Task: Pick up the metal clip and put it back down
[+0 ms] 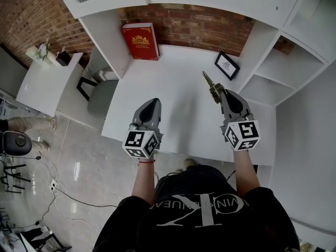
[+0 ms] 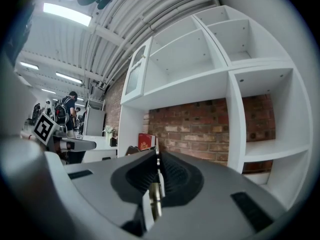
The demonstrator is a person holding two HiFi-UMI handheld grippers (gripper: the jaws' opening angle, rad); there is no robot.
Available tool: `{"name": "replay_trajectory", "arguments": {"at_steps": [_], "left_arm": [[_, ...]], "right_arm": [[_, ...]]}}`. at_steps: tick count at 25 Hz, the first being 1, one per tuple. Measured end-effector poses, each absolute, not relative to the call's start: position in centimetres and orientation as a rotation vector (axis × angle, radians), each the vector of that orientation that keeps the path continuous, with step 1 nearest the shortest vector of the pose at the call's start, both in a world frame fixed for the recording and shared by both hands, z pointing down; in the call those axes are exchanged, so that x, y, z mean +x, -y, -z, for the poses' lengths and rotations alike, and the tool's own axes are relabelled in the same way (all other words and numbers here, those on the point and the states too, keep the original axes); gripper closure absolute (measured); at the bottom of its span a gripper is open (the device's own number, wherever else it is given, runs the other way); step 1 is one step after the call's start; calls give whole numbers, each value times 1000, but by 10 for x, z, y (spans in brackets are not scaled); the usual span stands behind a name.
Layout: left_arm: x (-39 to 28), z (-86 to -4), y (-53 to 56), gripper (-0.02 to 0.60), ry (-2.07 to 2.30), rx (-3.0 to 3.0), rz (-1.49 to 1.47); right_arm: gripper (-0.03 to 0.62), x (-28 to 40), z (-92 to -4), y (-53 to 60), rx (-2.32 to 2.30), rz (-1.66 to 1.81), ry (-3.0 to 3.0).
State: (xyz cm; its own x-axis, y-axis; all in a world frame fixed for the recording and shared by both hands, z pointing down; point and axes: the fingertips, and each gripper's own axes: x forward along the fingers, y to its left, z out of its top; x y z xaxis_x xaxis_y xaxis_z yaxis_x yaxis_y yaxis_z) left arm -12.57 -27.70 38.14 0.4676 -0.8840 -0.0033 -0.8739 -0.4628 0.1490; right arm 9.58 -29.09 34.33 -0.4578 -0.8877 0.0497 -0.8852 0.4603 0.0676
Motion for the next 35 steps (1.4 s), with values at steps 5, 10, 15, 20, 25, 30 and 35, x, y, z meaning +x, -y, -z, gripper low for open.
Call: {"name": "replay_trajectory", "arguments": {"at_steps": [5,10,15,20,25,30,35], "left_arm": [[-129,-380,282,574,1560,2575,128],[-131,-386,284,574,1562,2561,126],[-133,-392,285,574,1557,2544,121],[-135,-405,284,574,1549,2516,99],[-135,-424,281,574,1536,2481,66],[-138,-446,277,574,1524,2433,32],[-139,-467,277,574,1514,2388,12]], "right_arm": [[574,94,-339,293,1595,58,2628],[572,95,-343,295,1594,47,2625],[574,93,-350,297,1588,25,2618],[574,91,-364,299,1567,-19,2607],[574,88,-384,301,1538,-78,2594],[574,83,-411,302,1490,-145,2567],[574,80,-440,304,1444,-207,2533]]}}
